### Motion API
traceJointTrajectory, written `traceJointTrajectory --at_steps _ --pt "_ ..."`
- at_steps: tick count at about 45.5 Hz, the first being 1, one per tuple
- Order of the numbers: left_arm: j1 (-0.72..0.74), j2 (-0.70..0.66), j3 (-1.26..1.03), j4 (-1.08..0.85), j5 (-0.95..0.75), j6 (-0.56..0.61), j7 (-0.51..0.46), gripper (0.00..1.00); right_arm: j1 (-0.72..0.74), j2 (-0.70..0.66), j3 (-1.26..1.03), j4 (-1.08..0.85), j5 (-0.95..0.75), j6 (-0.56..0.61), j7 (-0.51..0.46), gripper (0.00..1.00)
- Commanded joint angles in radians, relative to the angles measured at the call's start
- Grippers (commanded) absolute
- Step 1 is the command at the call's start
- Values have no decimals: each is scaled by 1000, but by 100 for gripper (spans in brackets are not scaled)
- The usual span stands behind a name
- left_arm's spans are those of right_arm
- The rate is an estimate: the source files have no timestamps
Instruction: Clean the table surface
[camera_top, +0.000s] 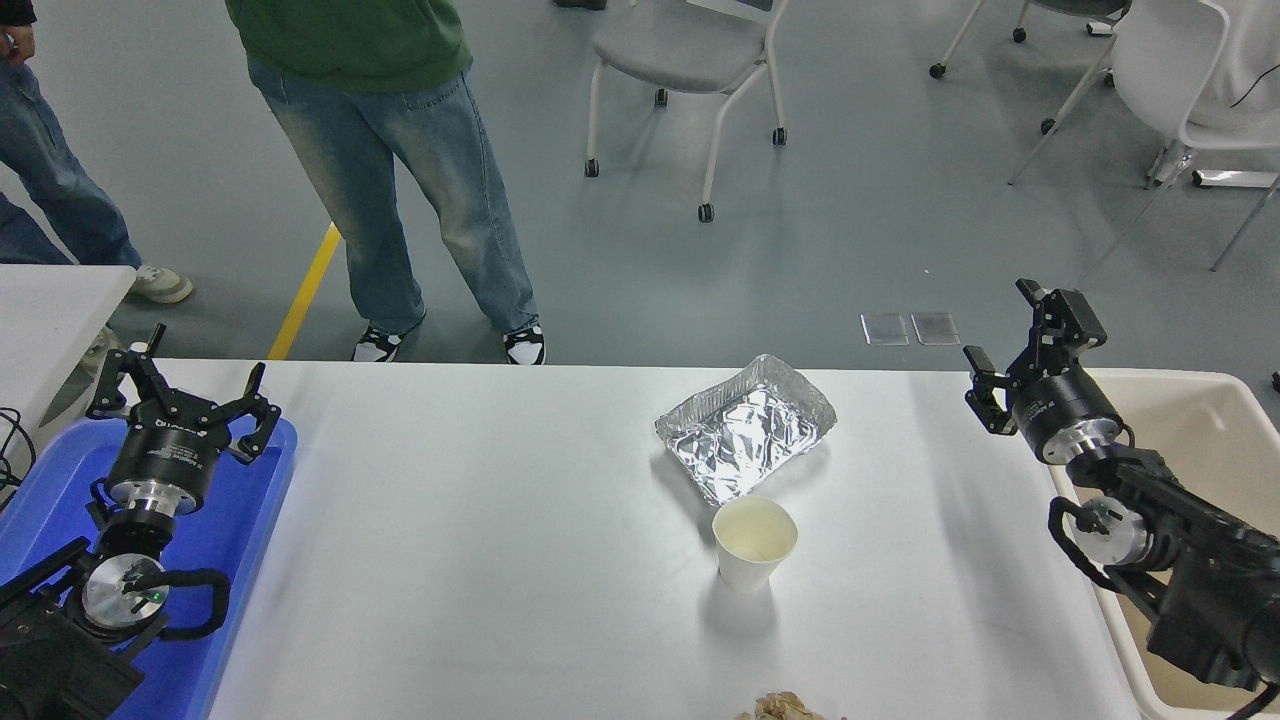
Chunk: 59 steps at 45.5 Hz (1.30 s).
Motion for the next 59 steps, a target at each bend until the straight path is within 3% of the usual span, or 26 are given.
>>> traceJointTrajectory --at_steps 1,45,59 --pt "2 0 2 0 2 0 0 100 1 3 -1 1 1 1 0 100" --pt "0 0 0 0 0 0 0 100 32 -17 -64 22 -67 9 -15 100" --pt "0 0 0 0 0 0 0 100 34 -98 -93 128 -117 12 -9 99"
